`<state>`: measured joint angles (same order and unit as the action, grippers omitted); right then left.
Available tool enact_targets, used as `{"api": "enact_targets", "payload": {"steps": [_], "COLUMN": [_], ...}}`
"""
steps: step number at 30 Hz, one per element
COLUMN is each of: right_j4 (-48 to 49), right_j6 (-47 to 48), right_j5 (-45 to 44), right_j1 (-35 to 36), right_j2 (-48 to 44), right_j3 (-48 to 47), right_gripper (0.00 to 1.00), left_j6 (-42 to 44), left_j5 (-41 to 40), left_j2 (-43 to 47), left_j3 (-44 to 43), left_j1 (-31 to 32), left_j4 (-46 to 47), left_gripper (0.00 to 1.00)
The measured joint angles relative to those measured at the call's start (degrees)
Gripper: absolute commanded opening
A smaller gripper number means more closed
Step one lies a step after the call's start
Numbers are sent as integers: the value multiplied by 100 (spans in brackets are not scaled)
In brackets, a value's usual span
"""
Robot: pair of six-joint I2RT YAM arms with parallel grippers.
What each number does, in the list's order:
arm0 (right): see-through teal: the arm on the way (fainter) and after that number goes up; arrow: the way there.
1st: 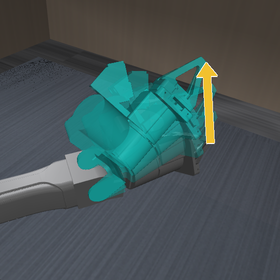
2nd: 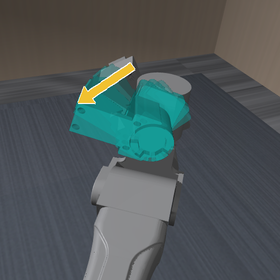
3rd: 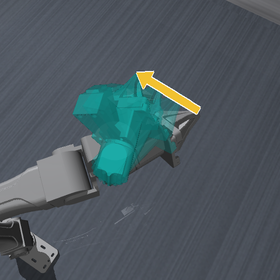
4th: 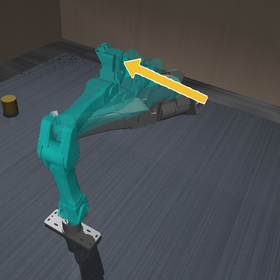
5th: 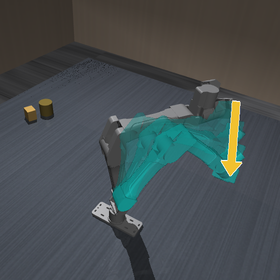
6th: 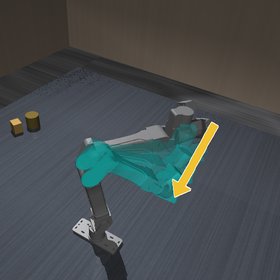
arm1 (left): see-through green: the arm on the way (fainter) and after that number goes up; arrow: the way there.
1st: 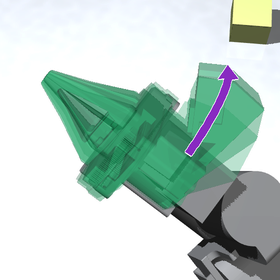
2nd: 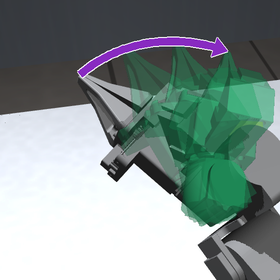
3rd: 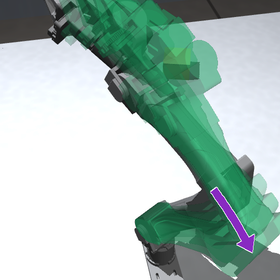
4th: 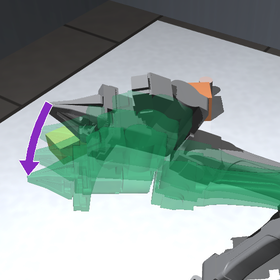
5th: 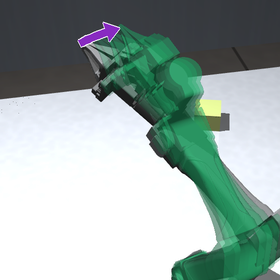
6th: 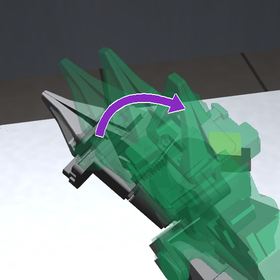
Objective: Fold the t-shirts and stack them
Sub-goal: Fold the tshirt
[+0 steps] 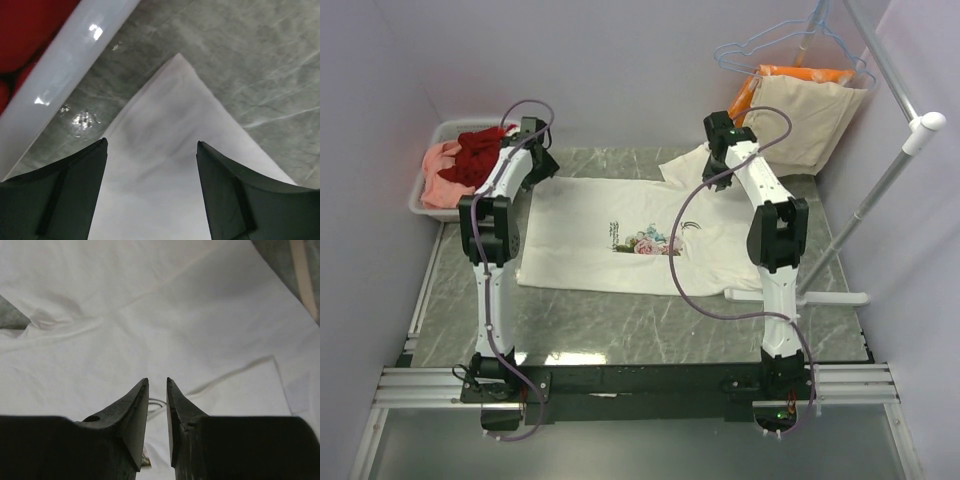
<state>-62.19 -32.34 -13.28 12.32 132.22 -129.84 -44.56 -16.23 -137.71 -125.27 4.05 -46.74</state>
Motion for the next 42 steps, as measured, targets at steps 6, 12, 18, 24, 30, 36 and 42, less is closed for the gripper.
{"api": "enact_targets", "payload": {"steps": [6,12,18,24,30,36,42], "right_j4": [1202,1759,2124,2194,2245,2457,2684], "right_j6": [144,223,216,210,142,-61,-203], "right_j5": [192,398,612,750,999,1250,1453], "right_j1": [-20,-26,-26,-33,-103,-297,-413], "right_j2": [70,133,175,297,391,391,391], "right_j3": [726,415,352,334,232,149,149], "right_gripper": [28,28,28,29,31,31,33], "left_j6": [184,313,503,490,417,205,26], "left_j5": [-66,-127,-254,-402,-522,-612,-662], "left_j2": [-15,-286,-804,-933,-1010,-1043,-1137], "left_j3": [177,87,-437,-649,-791,-879,-1099], "left_j1": [46,114,197,203,203,197,203], "left_j4": [448,890,1095,1082,918,651,337], "left_gripper": [78,78,77,76,67,63,56]}}
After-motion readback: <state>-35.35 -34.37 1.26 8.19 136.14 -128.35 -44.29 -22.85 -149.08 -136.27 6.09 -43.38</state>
